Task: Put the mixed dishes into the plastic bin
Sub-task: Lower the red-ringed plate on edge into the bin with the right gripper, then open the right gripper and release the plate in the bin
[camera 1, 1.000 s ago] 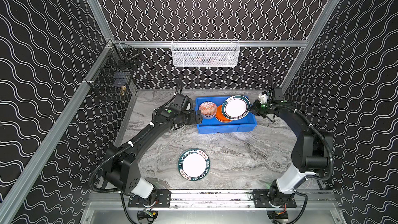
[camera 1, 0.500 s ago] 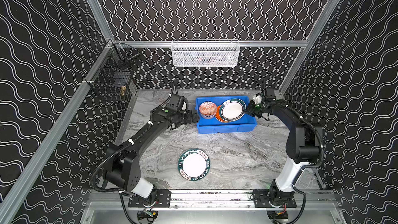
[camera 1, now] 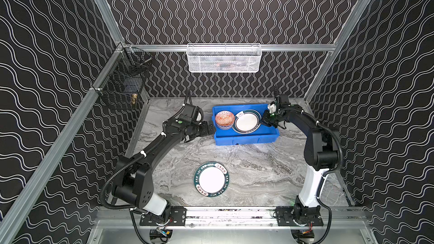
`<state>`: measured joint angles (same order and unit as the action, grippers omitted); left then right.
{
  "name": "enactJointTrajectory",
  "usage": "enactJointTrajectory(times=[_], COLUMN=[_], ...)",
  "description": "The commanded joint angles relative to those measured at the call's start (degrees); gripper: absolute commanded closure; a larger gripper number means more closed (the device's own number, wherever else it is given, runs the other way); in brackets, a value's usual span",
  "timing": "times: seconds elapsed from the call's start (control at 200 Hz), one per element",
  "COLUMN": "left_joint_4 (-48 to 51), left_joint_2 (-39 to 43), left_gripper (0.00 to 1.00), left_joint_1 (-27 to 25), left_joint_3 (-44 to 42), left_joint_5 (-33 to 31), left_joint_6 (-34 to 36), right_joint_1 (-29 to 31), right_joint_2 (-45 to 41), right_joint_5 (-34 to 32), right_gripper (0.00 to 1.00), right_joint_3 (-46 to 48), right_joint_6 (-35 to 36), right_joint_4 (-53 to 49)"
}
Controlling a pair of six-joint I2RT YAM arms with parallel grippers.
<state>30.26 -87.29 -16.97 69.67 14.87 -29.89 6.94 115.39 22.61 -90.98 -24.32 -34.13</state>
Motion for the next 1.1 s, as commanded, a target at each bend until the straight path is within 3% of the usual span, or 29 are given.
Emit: enactJointTrajectory(times=[0.0,0.15,0.445,0.771,1.096], left_joint_4=[-1.01,-1.48,-2.71,-3.55,-3.39], left_joint_2=[0.6,0.46,0.26,0.53,2.06], left_gripper=[0.01,0.01,0.01,0.01,0.02], left_joint_1=[0.4,0.8,1.37,1.5,1.56], left_joint_3=[-0.54,-1.11,-2.07,-2.78,-3.66], left_joint_5=[0.86,1.52,2.87,3.93,4.31], left_joint_6=[1.13,1.06,0.71,0.22,-0.28], right_joint_1=[0.87,1.95,2.5,2.55,2.55], right_joint_2=[1.07,3.17,5.99,8.03,6.57], right_joint_5=[-3.77,-6.75,-9.64,-13.47,-8.13], right_gripper=[0.82,0.7,0.63,0.64,0.64], right_joint_3=[-1.66,-4.12,-6.99,-6.93,-6.19], right_joint_6=[1.82,3.16,5.27,5.61,5.95], right_joint_4=[-3.59,-6.96,-11.2,-12.37,-9.42])
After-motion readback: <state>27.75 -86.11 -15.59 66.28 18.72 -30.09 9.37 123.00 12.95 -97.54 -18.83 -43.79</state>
